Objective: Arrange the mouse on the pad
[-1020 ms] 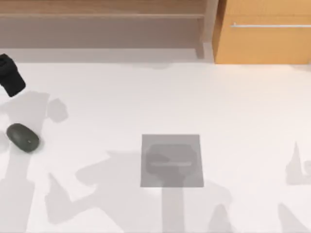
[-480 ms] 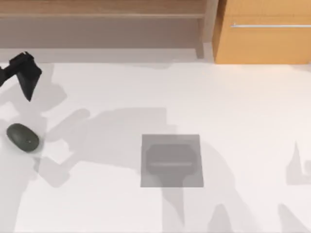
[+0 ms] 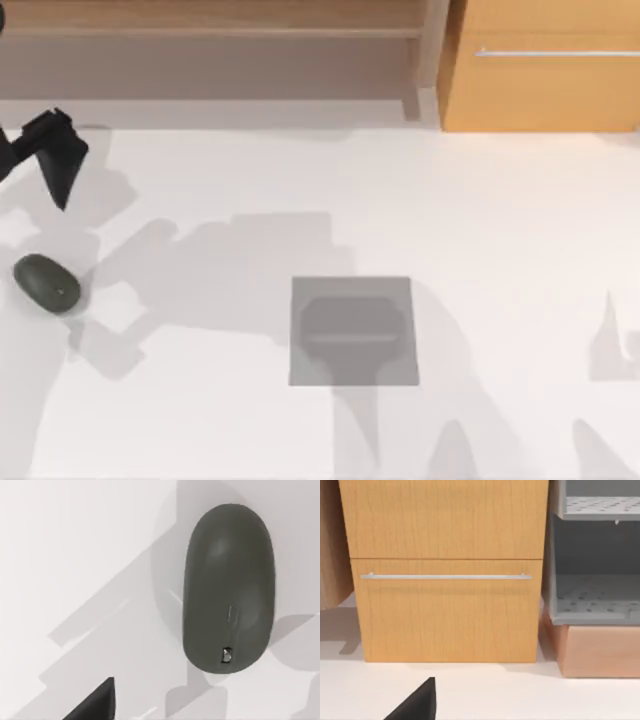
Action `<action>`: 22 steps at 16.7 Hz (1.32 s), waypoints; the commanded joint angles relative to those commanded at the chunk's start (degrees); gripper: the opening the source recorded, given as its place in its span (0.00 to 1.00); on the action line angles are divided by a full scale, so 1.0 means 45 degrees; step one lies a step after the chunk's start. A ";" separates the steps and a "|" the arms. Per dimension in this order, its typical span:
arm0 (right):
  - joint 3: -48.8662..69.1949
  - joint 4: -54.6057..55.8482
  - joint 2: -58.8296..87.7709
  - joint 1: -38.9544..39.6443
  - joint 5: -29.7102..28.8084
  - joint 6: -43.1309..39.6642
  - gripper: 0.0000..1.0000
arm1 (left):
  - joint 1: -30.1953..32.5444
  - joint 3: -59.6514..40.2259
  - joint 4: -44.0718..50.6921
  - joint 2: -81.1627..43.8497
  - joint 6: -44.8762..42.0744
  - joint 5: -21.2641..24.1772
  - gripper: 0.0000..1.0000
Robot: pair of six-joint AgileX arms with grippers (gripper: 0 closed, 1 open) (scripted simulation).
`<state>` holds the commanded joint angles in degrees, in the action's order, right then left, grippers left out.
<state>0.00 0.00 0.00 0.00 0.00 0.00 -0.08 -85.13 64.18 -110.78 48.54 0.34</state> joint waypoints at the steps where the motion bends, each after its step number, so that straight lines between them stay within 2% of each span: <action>1: 0.0000 0.0000 0.0000 0.0000 0.0000 0.0000 1.00 | -0.0001 0.0134 -0.0167 -0.0075 -0.0004 -0.0001 1.00; 8: 0.0000 0.0000 0.0000 0.0000 0.0000 0.0000 1.00 | 0.0002 0.2289 -0.3919 -0.1521 -0.0029 0.0008 1.00; 14: 0.0000 0.0000 0.0000 0.0000 0.0000 0.0000 1.00 | 0.0004 0.2701 -0.4516 -0.1837 -0.0021 0.0010 1.00; 22: 0.0000 0.0000 0.0000 0.0000 0.0000 0.0000 1.00 | 0.0004 0.2701 -0.4516 -0.1837 -0.0021 0.0010 0.40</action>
<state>0.00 0.00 0.00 0.00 0.00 0.00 -0.06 -72.97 43.86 -119.05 48.44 0.38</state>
